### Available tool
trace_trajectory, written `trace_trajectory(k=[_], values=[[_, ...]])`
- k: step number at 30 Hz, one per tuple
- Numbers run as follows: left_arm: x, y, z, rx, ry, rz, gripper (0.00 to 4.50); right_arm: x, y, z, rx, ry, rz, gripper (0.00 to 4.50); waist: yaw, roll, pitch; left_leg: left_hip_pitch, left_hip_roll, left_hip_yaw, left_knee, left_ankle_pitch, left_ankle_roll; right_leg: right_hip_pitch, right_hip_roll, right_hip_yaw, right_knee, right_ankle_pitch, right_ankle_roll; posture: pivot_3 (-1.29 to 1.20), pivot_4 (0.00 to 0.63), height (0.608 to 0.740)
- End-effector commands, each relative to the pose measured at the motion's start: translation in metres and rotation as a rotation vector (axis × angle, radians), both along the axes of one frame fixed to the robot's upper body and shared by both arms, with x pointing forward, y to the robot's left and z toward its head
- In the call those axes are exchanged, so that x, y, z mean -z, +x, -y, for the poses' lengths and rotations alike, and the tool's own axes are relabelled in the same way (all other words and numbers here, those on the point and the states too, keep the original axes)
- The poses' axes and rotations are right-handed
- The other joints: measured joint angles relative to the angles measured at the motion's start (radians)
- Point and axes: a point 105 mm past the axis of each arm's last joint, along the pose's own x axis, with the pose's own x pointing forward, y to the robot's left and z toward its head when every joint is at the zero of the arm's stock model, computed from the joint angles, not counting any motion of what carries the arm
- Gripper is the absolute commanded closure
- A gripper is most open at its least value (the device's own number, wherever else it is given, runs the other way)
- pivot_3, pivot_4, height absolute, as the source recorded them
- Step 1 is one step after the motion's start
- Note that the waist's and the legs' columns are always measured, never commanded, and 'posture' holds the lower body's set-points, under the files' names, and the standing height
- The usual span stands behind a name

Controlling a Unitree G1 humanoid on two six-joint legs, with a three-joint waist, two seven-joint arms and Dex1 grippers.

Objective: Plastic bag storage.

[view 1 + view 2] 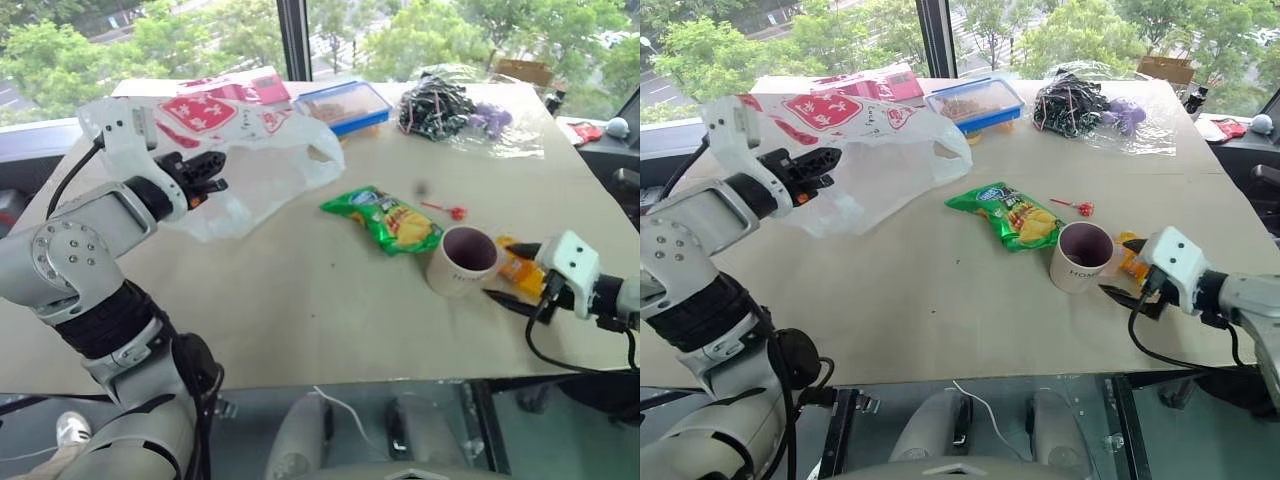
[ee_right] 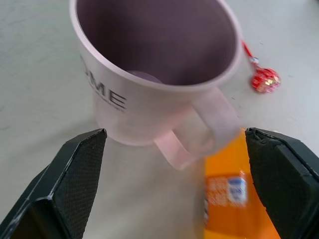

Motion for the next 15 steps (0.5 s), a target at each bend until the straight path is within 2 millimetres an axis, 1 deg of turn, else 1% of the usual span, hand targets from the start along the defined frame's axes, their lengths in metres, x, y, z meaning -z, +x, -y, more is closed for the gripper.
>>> trace_trajectory(k=[1,4,8,10,11,12,14,15], values=[[-0.01,-0.0022,0.0009,0.003,0.021,0.051,4.45,-0.0072,-0.0046,-0.009,-0.059,0.015,0.005,0.0,0.0,0.0,0.0,0.0,0.0,0.0,0.0,0.0,0.0,0.0,0.0,0.0,0.0,0.0,0.0,0.0,0.15,0.74],[-0.009,-0.0036,-0.0017,-0.007,0.022,0.049,4.45,-0.0094,-0.0132,-0.0137,-0.083,0.027,-0.027,0.0,0.001,0.0,0.0,0.0,0.0,0.0,0.0,0.0,0.0,0.0,0.0,0.0,0.0,0.0,0.0,0.0,0.15,0.74],[-0.007,-0.0044,-0.0008,-0.007,0.024,0.045,4.45,-0.0061,-0.0124,-0.0129,-0.065,0.019,-0.035,0.0,0.001,0.0,0.0,0.0,0.0,0.0,0.0,0.0,0.0,0.0,0.0,0.0,0.0,0.0,0.0,0.0,0.15,0.74],[-0.0067,-0.0043,-0.0007,-0.007,0.024,0.044,4.5,-0.0037,-0.0107,-0.0107,-0.053,0.013,-0.039,0.54,0.001,0.0,0.0,0.0,0.0,0.0,0.0,0.0,0.0,0.0,0.0,0.0,0.0,0.0,0.0,0.0,0.15,0.74],[-0.0069,-0.0041,-0.0007,-0.007,0.025,0.044,4.5,-0.0038,-0.0096,-0.0101,-0.048,0.015,-0.038,0.89,0.001,0.0,0.0,0.0,0.0,0.0,0.0,0.0,0.0,0.0,0.0,0.0,0.0,0.0,0.0,0.0,0.15,0.74],[-0.0071,-0.0039,-0.0005,-0.007,0.026,0.045,4.5,-0.0042,-0.0089,-0.0097,-0.043,0.019,-0.04,1.46,0.001,0.0,0.0,0.0,0.0,0.0,0.0,0.0,0.0,0.0,0.0,0.0,0.0,0.0,0.0,0.0,0.15,0.74],[-0.0075,-0.0038,-0.0003,-0.006,0.027,0.046,4.5,-0.0047,-0.0081,-0.0092,-0.038,0.022,-0.042,2.39,0.001,0.0,0.0,0.0,0.0,0.0,0.0,0.0,0.0,0.0,0.0,0.0,0.0,0.0,0.0,0.0,0.15,0.74],[-0.0076,-0.0037,-0.0003,-0.006,0.027,0.047,4.5,-0.0047,-0.0078,-0.0087,-0.033,0.023,-0.044,2.71,0.001,0.0,0.0,0.0,0.0,0.0,0.0,0.0,0.0,0.0,0.0,0.0,0.0,0.0,0.0,0.0,0.15,0.74]])
